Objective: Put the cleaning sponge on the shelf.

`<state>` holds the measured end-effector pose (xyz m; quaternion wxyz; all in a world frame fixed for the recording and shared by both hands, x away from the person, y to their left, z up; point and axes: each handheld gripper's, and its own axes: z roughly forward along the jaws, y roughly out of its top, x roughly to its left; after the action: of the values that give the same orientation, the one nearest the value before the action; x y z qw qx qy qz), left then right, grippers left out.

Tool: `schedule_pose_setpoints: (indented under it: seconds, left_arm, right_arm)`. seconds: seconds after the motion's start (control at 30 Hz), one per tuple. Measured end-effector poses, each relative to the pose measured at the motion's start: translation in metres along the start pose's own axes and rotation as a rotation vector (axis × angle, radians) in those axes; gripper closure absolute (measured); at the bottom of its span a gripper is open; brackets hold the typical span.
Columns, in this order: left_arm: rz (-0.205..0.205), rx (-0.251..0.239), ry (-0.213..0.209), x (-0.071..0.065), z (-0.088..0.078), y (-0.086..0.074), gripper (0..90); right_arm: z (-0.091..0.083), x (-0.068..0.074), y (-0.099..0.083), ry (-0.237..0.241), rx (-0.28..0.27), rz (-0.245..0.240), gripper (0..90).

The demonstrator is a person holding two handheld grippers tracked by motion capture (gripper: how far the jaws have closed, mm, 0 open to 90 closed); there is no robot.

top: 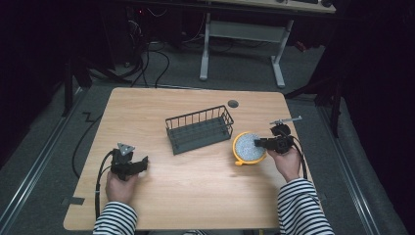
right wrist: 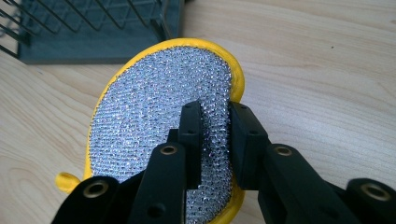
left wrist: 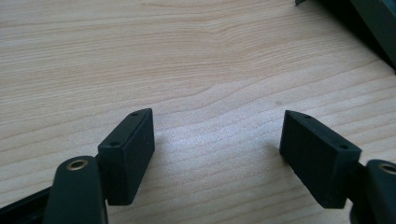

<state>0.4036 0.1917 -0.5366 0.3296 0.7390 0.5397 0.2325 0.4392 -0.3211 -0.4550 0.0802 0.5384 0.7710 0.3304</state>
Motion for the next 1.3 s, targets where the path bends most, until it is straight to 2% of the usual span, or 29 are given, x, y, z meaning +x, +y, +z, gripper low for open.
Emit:
schedule_pose_setpoints:
  seconds: [0.17,0.33,0.43,0.67,0.83,1.0,1.13,1.3]
  left_arm:
    - [0.001,0.0,0.0,0.0,0.0,0.0,26.8]
    - [0.001,0.0,-0.001,0.0,0.0,0.0,26.8]
    - [0.0,0.0,-0.002,0.0,0.0,0.0,26.8]
    - [0.0,-0.001,-0.002,0.0,0.0,0.0,26.6]
    - [-0.001,-0.002,-0.002,0.0,0.0,0.0,26.5]
    - [0.0,-0.002,-0.004,0.0,0.0,0.0,26.5]
    - [0.002,-0.001,-0.004,0.0,0.0,0.0,26.4]
    - [0.003,-0.001,-0.005,0.0,0.0,0.0,26.3]
  right_arm:
    - [-0.009,-0.001,0.001,0.014,-0.029,0.007,76.5]
    - [-0.018,0.007,0.011,0.007,-0.047,-0.037,76.4]
    - [-0.02,0.01,0.014,0.004,-0.044,-0.045,76.4]
    - [-0.03,0.026,0.03,-0.025,-0.051,-0.095,76.4]
    - [-0.037,0.037,0.047,-0.008,-0.089,-0.119,76.5]
    - [-0.039,0.051,0.069,-0.013,-0.109,-0.139,76.5]
    - [-0.035,0.063,0.09,-0.008,-0.123,-0.158,76.5]
    - [-0.023,0.069,0.11,-0.001,-0.132,-0.147,76.4]
